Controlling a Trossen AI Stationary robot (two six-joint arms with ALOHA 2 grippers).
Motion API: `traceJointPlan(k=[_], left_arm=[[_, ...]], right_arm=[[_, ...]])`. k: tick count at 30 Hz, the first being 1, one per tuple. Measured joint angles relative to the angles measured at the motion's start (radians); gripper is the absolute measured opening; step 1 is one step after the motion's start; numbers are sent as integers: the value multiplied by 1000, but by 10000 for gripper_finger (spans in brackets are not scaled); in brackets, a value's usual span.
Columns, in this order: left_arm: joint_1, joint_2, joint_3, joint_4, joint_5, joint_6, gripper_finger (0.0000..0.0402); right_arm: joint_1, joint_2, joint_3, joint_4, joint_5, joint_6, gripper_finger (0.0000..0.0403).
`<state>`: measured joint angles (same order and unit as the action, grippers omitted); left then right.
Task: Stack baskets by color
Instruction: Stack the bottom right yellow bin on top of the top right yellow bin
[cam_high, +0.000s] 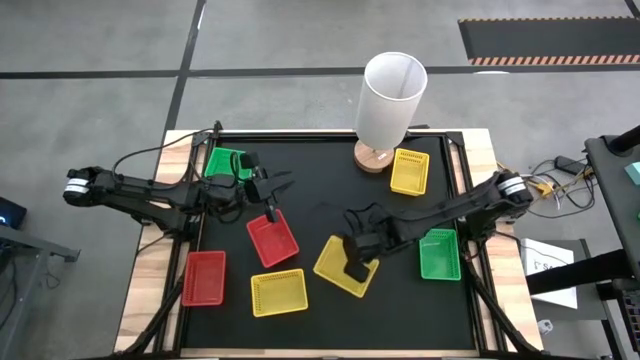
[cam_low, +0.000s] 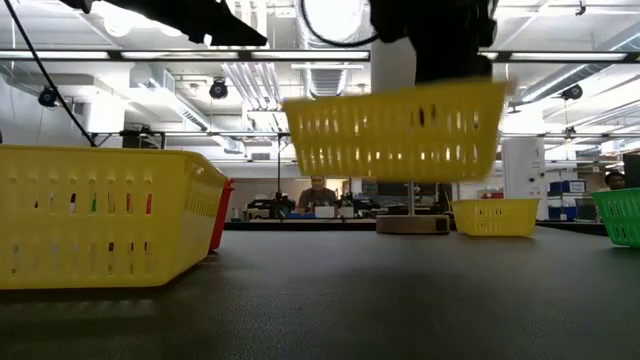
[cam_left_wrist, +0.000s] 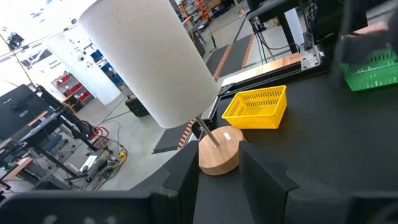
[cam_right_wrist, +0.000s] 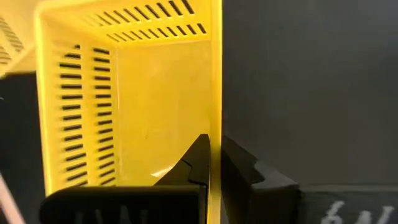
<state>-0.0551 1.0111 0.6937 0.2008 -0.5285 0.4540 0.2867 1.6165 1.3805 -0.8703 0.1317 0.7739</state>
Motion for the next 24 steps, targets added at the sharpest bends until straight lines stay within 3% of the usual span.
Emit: traceJointPlan(k=[15,24], left_arm=[[0,0,0,0,0,-2,97],[0,0,0,0,0,-2,97]], right_arm=[[-84,-239,-46,-291,25,394,10],[-151,-545,-238,-398,26,638,9]])
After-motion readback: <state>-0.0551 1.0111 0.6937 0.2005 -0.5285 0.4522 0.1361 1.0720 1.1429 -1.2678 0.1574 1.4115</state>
